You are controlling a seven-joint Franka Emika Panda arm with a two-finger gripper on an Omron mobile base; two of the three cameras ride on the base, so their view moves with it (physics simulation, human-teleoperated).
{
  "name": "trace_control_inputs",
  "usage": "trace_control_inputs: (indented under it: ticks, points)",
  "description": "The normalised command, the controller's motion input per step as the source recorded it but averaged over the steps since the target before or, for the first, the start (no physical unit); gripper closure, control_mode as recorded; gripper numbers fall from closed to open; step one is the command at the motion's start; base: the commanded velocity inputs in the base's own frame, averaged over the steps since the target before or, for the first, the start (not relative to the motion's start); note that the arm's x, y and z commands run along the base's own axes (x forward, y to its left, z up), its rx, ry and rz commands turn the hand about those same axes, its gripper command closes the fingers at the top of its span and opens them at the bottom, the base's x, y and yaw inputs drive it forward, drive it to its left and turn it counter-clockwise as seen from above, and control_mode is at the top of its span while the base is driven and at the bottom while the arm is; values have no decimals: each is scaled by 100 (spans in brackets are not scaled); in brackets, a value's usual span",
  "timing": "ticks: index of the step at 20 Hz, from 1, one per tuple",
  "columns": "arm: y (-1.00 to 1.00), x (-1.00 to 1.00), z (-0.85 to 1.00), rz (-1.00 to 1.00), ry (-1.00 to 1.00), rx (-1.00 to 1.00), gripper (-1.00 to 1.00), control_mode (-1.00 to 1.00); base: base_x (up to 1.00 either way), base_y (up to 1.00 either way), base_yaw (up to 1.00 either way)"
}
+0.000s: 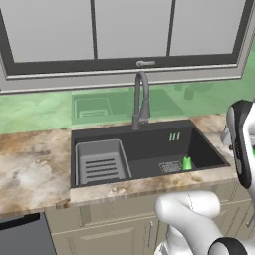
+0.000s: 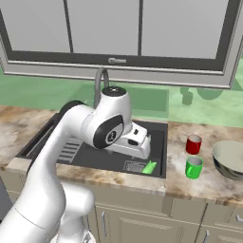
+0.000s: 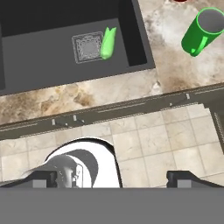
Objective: Clear the mugs and bowl far away from the sink.
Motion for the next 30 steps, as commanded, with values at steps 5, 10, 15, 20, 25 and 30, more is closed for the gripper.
trace_control_inputs:
  ticks: [5,10,15,20,25,30]
  points:
    - [-43,0,-26,0,0,0,-100,-100,0,0,0]
    - [-54,0,-17,0,0,0,-100,-100,0,0,0]
    - [-60,0,-7,0,1,0,-100,-100,0,0,0]
    - [-51,7,-2,0,1,0,-100,-100,0,0,0]
    - [-29,19,-12,1,-5,0,-100,-100,0,0,0]
    - [-33,26,-6,0,-3,0,-100,-100,0,0,0]
